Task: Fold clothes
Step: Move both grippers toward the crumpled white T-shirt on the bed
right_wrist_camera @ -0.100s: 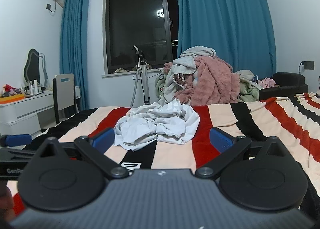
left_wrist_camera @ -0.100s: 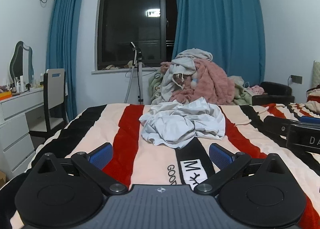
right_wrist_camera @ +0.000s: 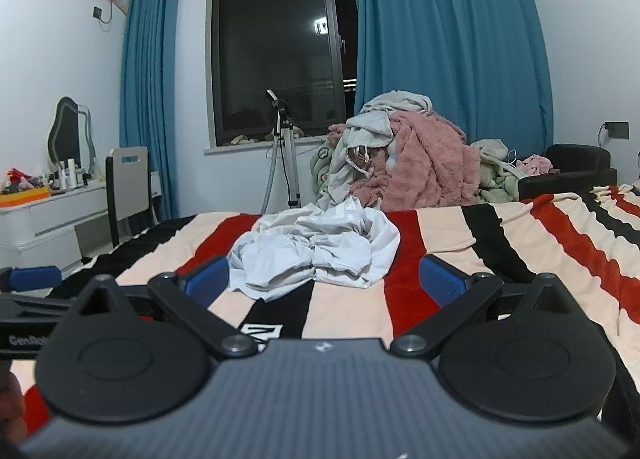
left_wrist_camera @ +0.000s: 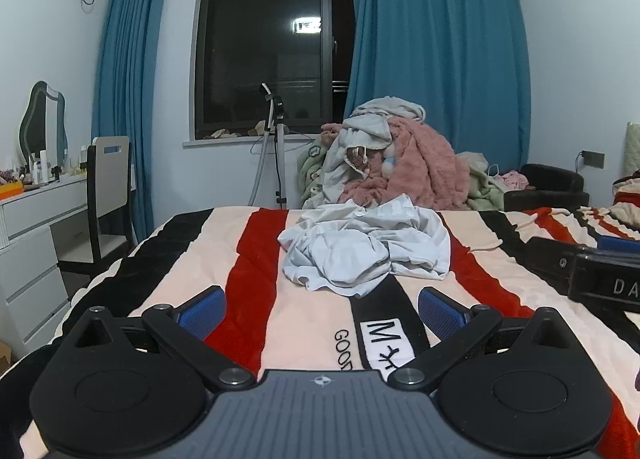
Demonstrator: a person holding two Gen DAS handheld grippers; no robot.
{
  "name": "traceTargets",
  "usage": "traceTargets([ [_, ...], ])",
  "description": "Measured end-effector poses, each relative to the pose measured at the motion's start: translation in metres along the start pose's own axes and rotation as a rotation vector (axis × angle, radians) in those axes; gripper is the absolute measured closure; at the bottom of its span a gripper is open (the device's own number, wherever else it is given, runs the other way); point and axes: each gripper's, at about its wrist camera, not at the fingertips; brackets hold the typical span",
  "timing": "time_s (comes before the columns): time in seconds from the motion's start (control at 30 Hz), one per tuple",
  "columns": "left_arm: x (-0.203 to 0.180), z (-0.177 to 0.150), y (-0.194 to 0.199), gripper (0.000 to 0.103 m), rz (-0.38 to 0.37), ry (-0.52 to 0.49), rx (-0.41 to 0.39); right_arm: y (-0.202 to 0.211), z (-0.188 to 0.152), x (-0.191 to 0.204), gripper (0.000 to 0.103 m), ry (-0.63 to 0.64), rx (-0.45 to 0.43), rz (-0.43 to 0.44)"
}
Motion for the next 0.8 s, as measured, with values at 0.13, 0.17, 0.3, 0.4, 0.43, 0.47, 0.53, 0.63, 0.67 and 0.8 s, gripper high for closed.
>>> traceTargets([
  [0.13,0.0016,0.0042,-0.0039,0.000,0.004,0.020,0.018,0.0047,0.0009,-0.0010,0.000,-0.005,0.018,-0.006],
  [0.17,0.0026,0.0051,-0.0057,0.000,0.002,0.025,0.020,0.0034,0.0007,0.0000,0.000,-0.001,0.026,-0.007],
  [0.3,0.0073,0.0027,-0.0046,0.000,-0.009,0.035,0.002,-0.0027,-0.0009,-0.0011,0.000,-0.006,0.042,-0.005],
  [0.4,0.0056,0.0006,-0.0012,0.000,-0.011,0.027,-0.008,-0.0022,-0.0025,-0.0023,0.000,-0.006,0.036,-0.010],
  [0.43,0.0051,0.0002,-0.0010,0.000,-0.010,0.023,-0.010,-0.0022,-0.0024,-0.0021,0.000,-0.005,0.036,-0.011],
  [0.47,0.0049,0.0001,-0.0010,0.000,-0.011,0.023,-0.010,-0.0022,-0.0021,-0.0020,0.000,-0.005,0.036,-0.012],
  [0.53,0.0050,0.0003,-0.0015,0.000,-0.012,0.023,-0.009,-0.0019,-0.0017,-0.0019,0.000,-0.004,0.036,-0.013],
  [0.63,0.0057,0.0007,-0.0032,0.000,-0.014,0.028,-0.005,-0.0023,-0.0016,-0.0016,0.000,-0.003,0.038,-0.015],
  [0.67,0.0059,0.0005,-0.0030,0.000,-0.016,0.028,-0.007,-0.0027,-0.0015,-0.0013,0.000,-0.001,0.040,-0.016],
  [0.8,0.0061,0.0001,-0.0023,0.000,-0.019,0.030,-0.011,-0.0047,-0.0018,-0.0013,0.000,-0.001,0.053,-0.027],
])
Point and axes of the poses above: each gripper's, at about its wrist camera, not at the fingertips, and y roughly against the way its jaws point, x to its left, z to its top, and after that the axes turned 11 degrees about -z, right-handed
